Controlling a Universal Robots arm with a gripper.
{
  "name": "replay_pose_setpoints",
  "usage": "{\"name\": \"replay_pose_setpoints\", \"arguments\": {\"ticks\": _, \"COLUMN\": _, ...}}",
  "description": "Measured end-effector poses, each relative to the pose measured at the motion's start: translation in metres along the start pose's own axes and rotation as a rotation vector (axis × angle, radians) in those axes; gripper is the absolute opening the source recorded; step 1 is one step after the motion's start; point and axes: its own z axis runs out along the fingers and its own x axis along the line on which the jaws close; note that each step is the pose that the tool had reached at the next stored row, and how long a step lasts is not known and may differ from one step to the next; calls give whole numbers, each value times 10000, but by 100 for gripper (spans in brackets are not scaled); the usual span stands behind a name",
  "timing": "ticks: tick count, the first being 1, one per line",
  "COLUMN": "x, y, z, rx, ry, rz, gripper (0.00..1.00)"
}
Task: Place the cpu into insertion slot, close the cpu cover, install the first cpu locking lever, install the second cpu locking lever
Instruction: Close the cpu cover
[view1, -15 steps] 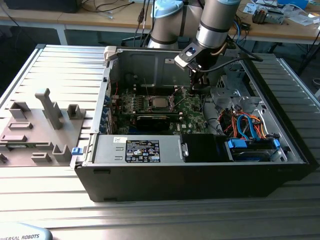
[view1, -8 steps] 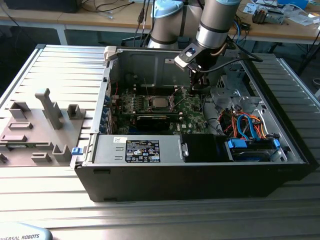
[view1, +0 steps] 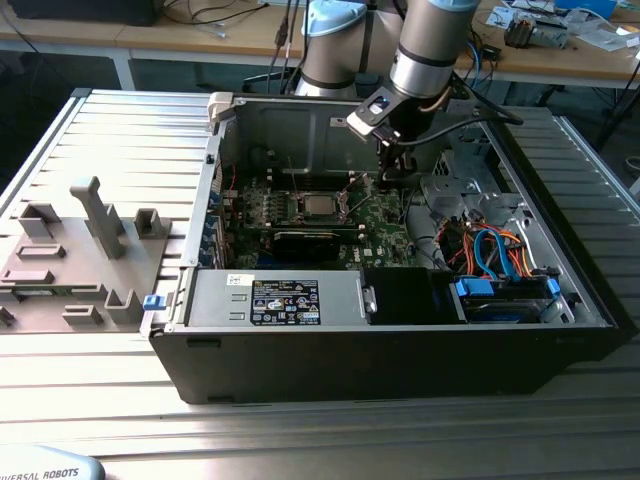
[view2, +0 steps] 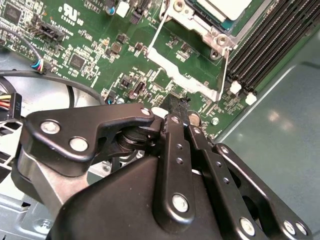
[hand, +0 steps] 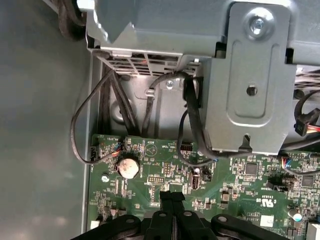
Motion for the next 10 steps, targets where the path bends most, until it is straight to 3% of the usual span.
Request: {"name": "replay_pose_setpoints", "arguments": {"ticks": 10, "x": 8, "y": -119, "z": 7, "rx": 0, "ry": 0, "rz": 0, "gripper": 11}}
